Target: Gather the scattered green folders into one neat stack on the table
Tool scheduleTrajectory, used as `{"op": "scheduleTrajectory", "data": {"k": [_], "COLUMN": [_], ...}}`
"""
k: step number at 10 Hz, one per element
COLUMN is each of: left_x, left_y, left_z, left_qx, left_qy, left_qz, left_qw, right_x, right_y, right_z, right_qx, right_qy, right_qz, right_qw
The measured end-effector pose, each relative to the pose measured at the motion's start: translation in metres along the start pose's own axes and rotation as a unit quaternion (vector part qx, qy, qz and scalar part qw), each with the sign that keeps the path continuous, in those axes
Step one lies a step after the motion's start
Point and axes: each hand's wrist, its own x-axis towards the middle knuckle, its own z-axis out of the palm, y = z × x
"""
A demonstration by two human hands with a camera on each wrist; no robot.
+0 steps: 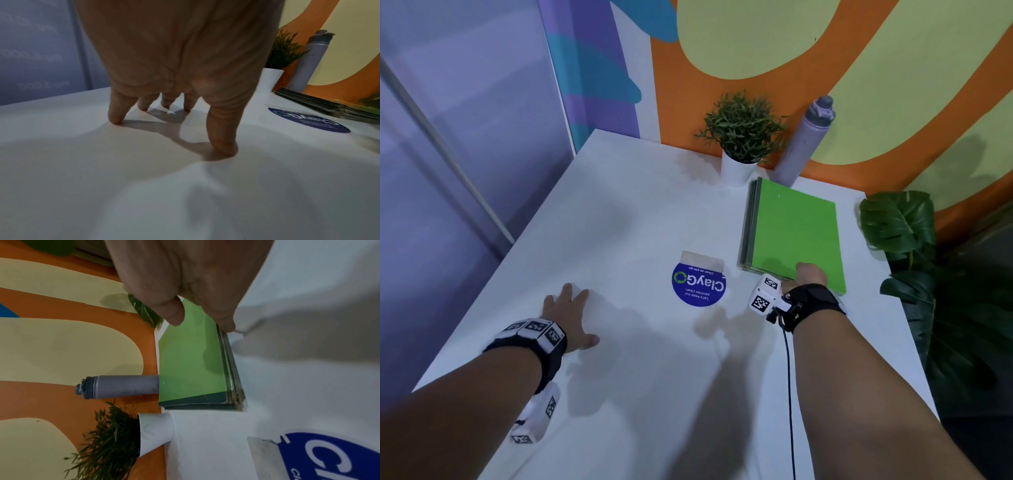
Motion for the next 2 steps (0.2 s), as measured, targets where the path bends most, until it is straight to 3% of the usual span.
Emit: {"op": "scheduleTrajectory", "data": {"k": [1,2], "left_x": [-0.003,-0.004], "left_y": [-0.001,-0.002], "left_z": [-0.004,-0.008], "left_qx": [0.004,0.005], "left_qy": [-0.008,-0.017], "left_qz": [-0.003,0.013], "left_qw": [1.0,1.0], "right_x": [-0.005,-0.007], "right_y": [0.002,0.014], "right_z": [0.006,0.012], "right_qx": [0.122,0.286], "right_qy": [-0.007,-0.002], "right_qz": [-0.001,-0.02], "right_qw": [0.992,0.958]}}
